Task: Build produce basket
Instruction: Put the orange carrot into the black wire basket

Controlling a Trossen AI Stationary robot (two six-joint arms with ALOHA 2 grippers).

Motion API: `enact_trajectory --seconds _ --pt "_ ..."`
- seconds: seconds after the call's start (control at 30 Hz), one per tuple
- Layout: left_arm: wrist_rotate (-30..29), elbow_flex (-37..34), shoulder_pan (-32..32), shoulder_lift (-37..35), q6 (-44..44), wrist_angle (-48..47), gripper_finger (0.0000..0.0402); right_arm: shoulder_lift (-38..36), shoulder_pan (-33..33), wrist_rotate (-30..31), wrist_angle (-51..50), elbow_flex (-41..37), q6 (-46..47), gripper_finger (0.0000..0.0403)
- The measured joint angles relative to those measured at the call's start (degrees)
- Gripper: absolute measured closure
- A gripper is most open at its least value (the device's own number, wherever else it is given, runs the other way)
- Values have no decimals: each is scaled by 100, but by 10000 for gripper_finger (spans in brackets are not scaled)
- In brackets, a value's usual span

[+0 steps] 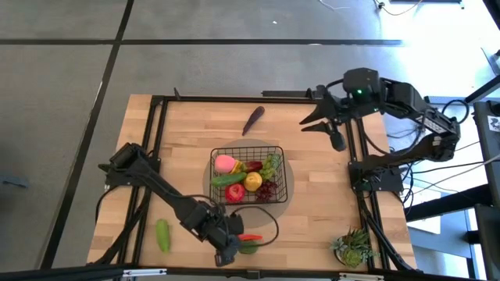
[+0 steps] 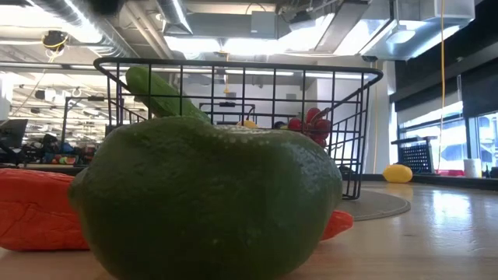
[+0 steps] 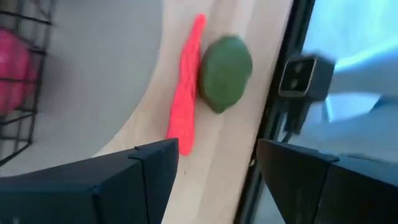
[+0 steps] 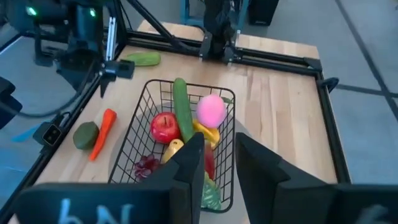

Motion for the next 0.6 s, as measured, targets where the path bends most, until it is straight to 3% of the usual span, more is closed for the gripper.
enact_trajectory --seconds 0.23,0.6 --pt "192 0 -116 535 835 35 195 -309 2 290 105 -345 7 319" --pt "232 -4 59 1016 1206 204 195 -352 2 361 96 -496 30 319"
